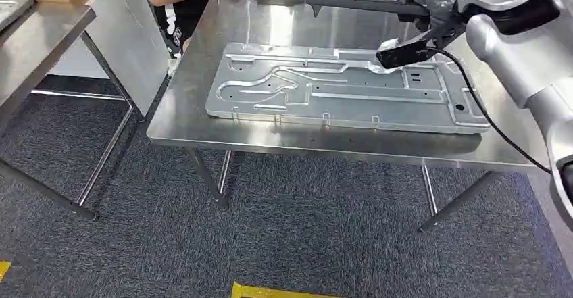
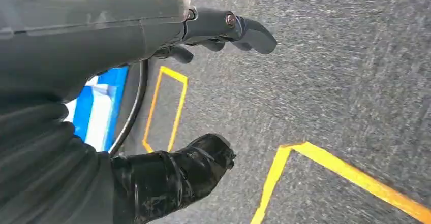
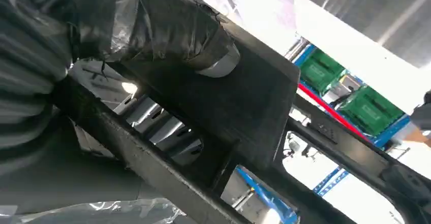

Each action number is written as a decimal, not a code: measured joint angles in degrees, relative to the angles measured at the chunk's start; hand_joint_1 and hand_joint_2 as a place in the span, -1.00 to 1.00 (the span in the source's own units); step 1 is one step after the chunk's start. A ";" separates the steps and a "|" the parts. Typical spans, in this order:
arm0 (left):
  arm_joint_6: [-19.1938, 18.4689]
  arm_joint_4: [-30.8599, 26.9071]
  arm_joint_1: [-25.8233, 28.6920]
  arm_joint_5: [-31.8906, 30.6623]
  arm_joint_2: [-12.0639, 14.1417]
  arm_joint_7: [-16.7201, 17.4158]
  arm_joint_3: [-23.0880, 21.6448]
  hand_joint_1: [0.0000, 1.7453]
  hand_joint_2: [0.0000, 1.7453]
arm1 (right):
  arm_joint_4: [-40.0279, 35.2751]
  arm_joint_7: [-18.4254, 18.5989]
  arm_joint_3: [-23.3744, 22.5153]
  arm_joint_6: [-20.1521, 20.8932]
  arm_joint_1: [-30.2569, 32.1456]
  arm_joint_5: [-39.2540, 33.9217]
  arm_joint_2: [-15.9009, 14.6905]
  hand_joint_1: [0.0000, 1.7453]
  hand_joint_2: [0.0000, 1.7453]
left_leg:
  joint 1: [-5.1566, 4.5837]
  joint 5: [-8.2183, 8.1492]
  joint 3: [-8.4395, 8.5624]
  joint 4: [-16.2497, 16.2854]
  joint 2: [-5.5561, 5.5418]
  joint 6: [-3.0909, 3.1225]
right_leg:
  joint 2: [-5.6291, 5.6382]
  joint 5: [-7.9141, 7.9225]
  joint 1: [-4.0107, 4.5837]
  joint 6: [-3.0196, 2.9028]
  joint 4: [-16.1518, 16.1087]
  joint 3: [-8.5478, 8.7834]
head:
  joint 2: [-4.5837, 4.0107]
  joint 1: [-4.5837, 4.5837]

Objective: Take the parts from the cabinet and place them on the table.

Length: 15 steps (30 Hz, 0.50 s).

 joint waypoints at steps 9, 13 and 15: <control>-0.24 -0.02 0.00 -0.13 -0.28 0.00 0.02 -1.00 1.00 | 0.35 -0.52 0.02 -0.57 1.52 -0.79 -1.03 1.00 1.00 | 0.15 -3.83 1.19 3.01 -0.31 -0.24 | -0.22 3.85 -0.50 0.68 0.99 -4.39 | 0.00 -0.02; -0.24 -0.31 -0.13 -0.13 -0.26 0.00 0.04 -1.00 1.00 | 0.48 -0.52 0.04 -0.79 2.18 -1.09 -1.29 1.00 1.00 | -0.08 -4.40 1.03 3.50 -0.35 -1.05 | 0.13 3.23 0.09 -0.58 0.44 -4.12 | 0.00 -0.07; -0.22 -0.46 -0.09 -0.13 -0.20 0.00 0.04 -1.00 1.00 | 0.50 -0.50 0.02 -0.83 2.19 -1.09 -1.35 1.00 1.00 | -0.05 -5.43 0.81 4.53 -0.33 -1.60 | 0.13 3.14 -0.40 -1.24 0.02 -3.54 | 0.00 -0.07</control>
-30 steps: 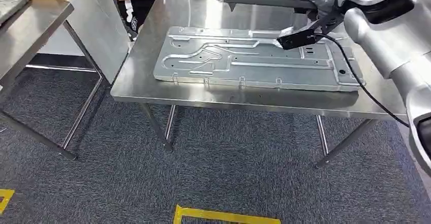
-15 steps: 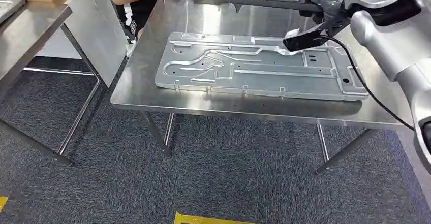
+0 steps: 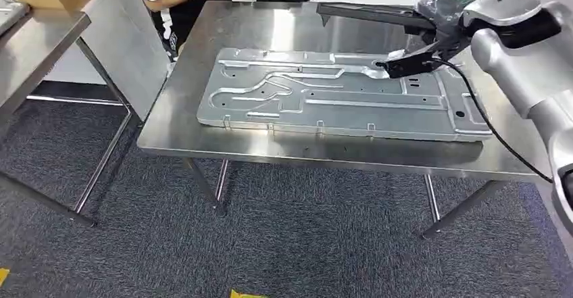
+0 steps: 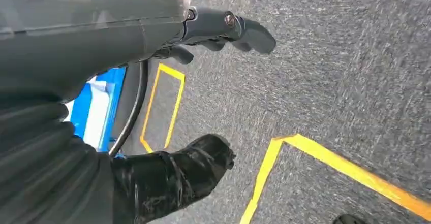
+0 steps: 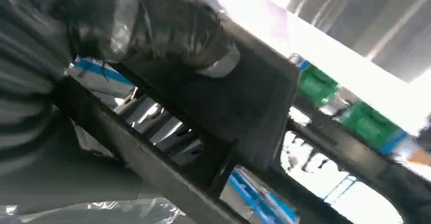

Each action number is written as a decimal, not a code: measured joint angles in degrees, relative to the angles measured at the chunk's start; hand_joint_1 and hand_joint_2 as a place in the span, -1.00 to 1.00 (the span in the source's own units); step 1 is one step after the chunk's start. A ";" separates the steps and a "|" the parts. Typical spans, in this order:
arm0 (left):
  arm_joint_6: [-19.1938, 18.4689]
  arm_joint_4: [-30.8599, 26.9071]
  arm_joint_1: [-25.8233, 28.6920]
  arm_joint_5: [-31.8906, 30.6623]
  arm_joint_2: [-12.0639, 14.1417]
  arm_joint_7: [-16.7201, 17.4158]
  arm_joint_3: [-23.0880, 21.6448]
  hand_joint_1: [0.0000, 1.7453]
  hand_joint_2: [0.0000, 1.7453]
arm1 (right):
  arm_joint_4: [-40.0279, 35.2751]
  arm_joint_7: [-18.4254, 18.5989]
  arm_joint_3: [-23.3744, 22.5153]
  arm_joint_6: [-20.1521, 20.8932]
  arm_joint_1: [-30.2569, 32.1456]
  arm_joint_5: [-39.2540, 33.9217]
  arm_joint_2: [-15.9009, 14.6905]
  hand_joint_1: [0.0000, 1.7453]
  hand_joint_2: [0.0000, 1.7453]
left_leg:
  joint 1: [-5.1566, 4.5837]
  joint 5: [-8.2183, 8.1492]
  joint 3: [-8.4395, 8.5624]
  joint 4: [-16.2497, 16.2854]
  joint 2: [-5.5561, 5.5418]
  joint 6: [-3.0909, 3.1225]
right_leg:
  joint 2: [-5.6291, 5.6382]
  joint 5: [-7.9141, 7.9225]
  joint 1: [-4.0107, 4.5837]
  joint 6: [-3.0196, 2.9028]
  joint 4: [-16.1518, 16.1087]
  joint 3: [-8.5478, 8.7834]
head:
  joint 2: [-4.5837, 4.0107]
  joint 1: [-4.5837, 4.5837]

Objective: Take the parts from the cabinet and place them on the table.

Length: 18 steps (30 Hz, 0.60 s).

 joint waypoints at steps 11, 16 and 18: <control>0.02 -0.15 0.03 0.00 0.17 0.00 0.15 -1.00 1.00 | 0.00 0.17 0.00 -0.81 1.28 -0.20 0.15 1.00 1.00 | -0.95 5.15 -3.42 -0.97 0.08 2.43 | 0.22 -2.33 0.79 -0.48 -0.63 3.32 | 0.00 0.04; 0.07 -0.44 -0.10 -0.02 0.00 0.00 0.20 -1.00 1.00 | 0.04 0.18 -0.07 -1.07 2.21 -0.22 0.02 1.00 1.00 | -0.58 5.56 -0.61 -4.94 0.30 2.62 | 0.00 -3.22 0.69 0.74 -0.17 3.56 | 0.00 0.09; 0.04 -0.44 -0.09 -0.02 -0.04 0.00 0.24 -1.00 1.00 | 0.07 0.20 -0.07 -1.36 2.12 -0.24 0.00 1.00 1.00 | -0.58 5.27 -0.16 -4.99 0.41 2.83 | 0.00 -6.42 0.59 0.96 7.49 -0.57 | 0.00 0.07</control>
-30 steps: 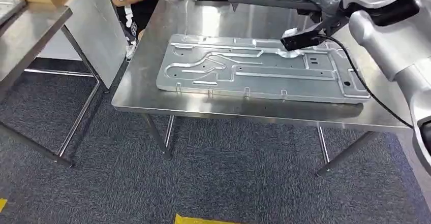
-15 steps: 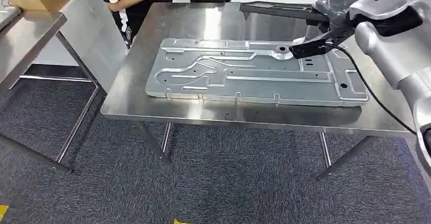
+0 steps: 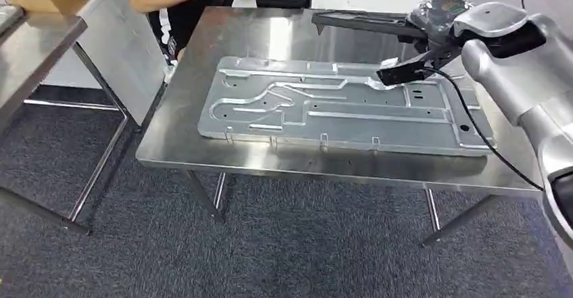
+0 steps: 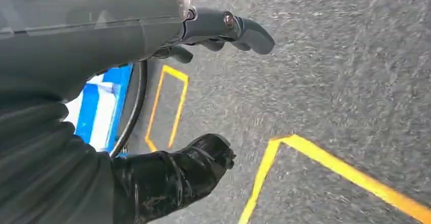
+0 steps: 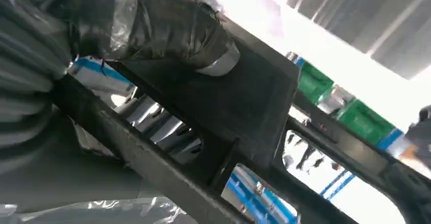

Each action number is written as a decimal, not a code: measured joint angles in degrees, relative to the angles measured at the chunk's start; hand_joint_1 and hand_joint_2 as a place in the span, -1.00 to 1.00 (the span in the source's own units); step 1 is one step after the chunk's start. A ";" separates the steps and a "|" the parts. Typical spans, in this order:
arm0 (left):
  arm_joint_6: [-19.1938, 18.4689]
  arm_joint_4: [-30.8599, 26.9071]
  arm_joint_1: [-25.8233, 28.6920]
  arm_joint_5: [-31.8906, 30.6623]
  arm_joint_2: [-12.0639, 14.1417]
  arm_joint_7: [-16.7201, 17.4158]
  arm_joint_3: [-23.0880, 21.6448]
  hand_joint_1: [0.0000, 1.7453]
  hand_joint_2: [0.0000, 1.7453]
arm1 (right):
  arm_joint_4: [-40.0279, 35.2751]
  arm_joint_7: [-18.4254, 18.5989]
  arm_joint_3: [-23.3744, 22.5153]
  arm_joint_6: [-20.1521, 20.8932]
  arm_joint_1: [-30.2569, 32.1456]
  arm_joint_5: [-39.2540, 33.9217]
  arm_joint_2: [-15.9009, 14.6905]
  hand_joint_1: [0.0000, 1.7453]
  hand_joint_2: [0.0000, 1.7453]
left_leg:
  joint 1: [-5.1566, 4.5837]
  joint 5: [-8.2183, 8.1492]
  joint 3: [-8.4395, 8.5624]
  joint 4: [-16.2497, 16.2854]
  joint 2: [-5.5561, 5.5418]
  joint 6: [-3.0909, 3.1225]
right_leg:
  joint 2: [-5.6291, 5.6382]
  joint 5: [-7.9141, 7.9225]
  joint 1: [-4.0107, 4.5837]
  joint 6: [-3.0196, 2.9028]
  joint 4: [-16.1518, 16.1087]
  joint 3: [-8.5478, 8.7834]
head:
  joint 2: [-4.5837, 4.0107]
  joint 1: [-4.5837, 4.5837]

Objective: Take the parts from the cabinet and place them on the table.

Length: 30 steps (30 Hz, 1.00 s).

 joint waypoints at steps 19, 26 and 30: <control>-0.04 0.07 -0.19 -0.15 0.07 0.02 0.04 -1.00 1.00 | 0.79 0.79 -0.70 -1.64 4.49 -0.55 1.49 1.00 1.00 | 0.76 -7.56 -9.72 19.72 -0.35 -3.36 | 0.04 4.68 -0.58 -1.41 -7.33 2.31 | 0.00 0.02; 0.44 0.09 -0.44 0.20 0.22 0.13 0.07 -1.00 1.00 | 1.12 0.81 -1.53 -2.56 5.55 -0.52 2.21 1.00 1.00 | -0.24 -0.27 -3.70 3.94 -0.46 -1.19 | 0.17 3.75 -0.38 -0.42 -8.52 4.06 | 0.00 0.04; 1.07 0.13 -0.57 0.98 0.09 0.66 0.22 -1.00 1.00 | 1.51 0.81 -2.01 -3.02 6.14 -0.52 2.60 1.00 1.00 | 0.32 0.30 -1.49 1.12 -0.18 -0.64 | -0.08 0.49 -0.15 0.22 -2.89 1.59 | 0.00 0.04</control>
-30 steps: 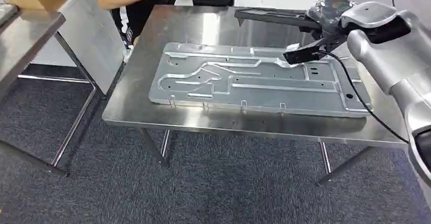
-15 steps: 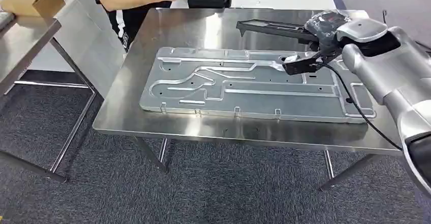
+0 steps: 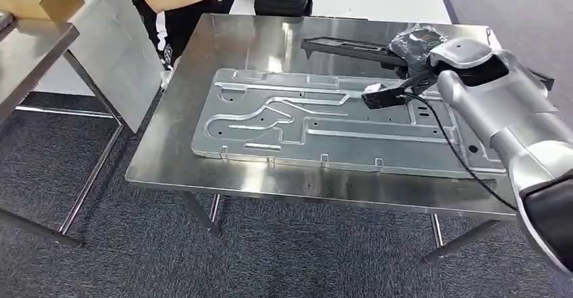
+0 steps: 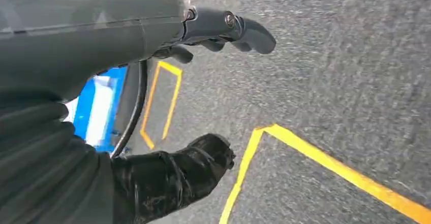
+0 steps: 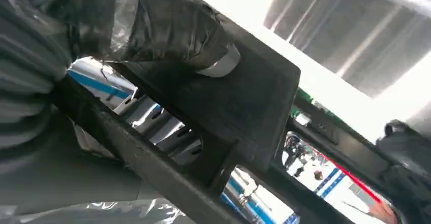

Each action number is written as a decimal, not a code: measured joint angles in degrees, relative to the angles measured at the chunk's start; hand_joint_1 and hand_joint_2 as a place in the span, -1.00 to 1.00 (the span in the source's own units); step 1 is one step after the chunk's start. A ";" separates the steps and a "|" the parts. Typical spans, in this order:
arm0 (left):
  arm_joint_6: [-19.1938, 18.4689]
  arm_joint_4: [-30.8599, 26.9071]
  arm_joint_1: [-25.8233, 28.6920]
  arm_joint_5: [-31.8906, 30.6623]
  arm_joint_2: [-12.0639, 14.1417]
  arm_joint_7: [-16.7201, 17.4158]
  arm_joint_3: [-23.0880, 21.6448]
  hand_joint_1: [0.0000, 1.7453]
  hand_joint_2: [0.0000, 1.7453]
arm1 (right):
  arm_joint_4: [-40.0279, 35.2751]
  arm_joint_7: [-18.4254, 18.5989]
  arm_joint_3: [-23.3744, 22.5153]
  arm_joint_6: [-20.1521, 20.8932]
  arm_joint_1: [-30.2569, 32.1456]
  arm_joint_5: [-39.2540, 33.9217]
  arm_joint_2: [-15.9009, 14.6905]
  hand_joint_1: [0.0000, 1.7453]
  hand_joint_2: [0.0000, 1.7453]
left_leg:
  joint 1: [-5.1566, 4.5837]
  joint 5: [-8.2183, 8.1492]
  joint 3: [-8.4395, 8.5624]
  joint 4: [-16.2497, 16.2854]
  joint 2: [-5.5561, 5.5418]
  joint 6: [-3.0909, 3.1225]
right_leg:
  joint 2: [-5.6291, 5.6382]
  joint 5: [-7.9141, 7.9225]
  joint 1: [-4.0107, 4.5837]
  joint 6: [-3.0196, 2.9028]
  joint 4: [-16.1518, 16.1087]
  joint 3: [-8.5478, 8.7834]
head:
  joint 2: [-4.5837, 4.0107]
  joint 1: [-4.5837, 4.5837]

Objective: Take the parts from the cabinet and place them on the table.

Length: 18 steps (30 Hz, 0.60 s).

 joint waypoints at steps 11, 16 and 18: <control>1.53 1.68 -0.47 1.07 0.35 0.37 0.41 -1.00 1.00 | 1.51 0.02 -1.40 -1.53 4.88 0.42 2.49 1.00 1.00 | -0.18 -2.76 -0.08 2.95 -0.47 -1.11 | 0.00 5.67 0.30 -0.62 -4.24 -1.15 | 0.00 -0.04; 1.84 2.14 -0.45 1.07 0.70 0.37 0.44 -1.00 1.00 | 1.73 0.09 -1.88 -1.62 5.04 0.59 3.30 1.00 1.00 | 0.34 -8.60 -4.39 13.09 -0.26 -2.84 | -0.15 5.94 -0.39 -1.79 -4.98 -0.69 | 0.00 -0.04; 2.16 2.47 -0.47 1.24 0.74 0.37 0.44 -1.00 1.00 | 1.86 0.09 -1.94 -1.83 5.80 0.72 3.56 1.00 1.00 | 0.54 -10.22 -7.64 19.28 -0.26 -3.19 | -0.12 5.90 -0.38 -1.83 -4.97 -0.65 | 0.00 -0.04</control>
